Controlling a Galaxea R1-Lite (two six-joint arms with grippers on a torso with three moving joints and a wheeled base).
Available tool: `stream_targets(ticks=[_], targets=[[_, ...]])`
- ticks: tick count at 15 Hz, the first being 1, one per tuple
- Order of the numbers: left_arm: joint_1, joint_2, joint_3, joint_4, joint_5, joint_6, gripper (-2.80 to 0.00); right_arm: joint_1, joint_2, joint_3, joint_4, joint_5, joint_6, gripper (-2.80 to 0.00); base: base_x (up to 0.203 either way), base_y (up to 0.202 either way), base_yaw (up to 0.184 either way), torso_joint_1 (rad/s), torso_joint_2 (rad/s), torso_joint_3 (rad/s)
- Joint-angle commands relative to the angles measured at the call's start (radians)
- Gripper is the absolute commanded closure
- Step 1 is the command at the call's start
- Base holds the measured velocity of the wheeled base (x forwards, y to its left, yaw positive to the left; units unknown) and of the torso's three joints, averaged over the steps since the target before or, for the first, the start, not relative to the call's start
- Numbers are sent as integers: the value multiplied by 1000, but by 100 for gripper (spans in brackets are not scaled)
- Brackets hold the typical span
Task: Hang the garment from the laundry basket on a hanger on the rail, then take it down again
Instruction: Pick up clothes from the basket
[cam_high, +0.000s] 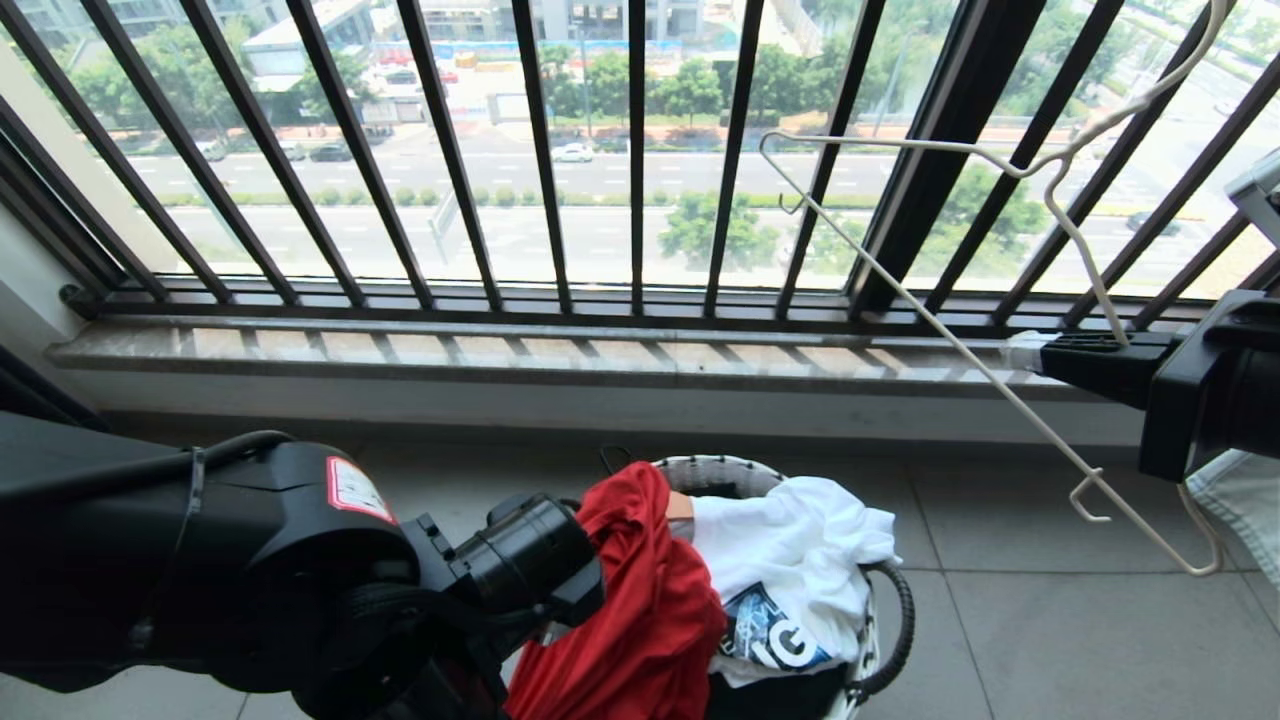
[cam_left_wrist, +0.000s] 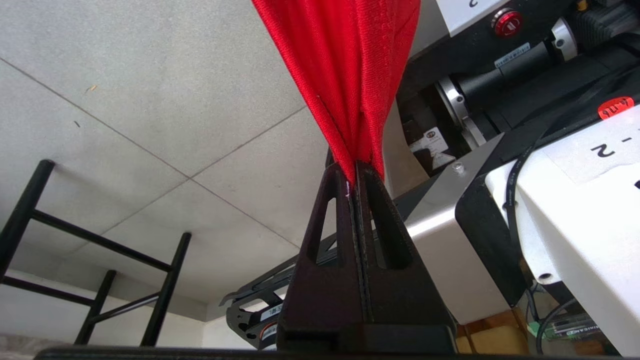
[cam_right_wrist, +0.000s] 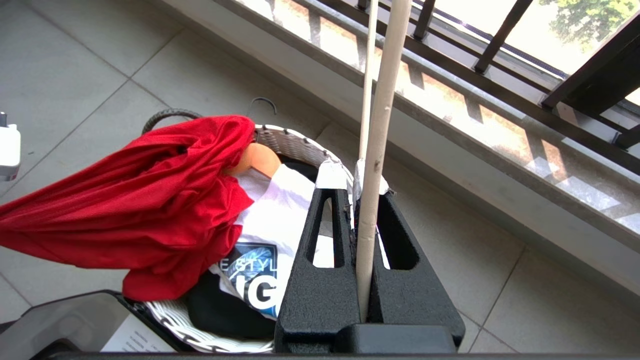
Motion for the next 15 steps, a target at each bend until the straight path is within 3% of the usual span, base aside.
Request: stream_targets(ticks=[1,6,10,11,15], targets=[[-33,1,35,0,-54,-3,0,0,4,1,-1,1,-1,0,0,0,0,0,0,0],[-51,114,72,-209,-55,-14,0,0,4,1,-1,1,-1,0,0,0,0,0,0,0],[-50,151,52,-286,-30,-11,0,-3,4,-1,-1,1,-1,0,0,0,0,0,0,0],[-49,151,53,-286,2,-8,-280,-3,4,-1,-1,1,-1,0,0,0,0,0,0,0],[-12,14,56,-279,29,7,-280,-3,10,-2,-1,1,-1,0,0,0,0,0,0,0]])
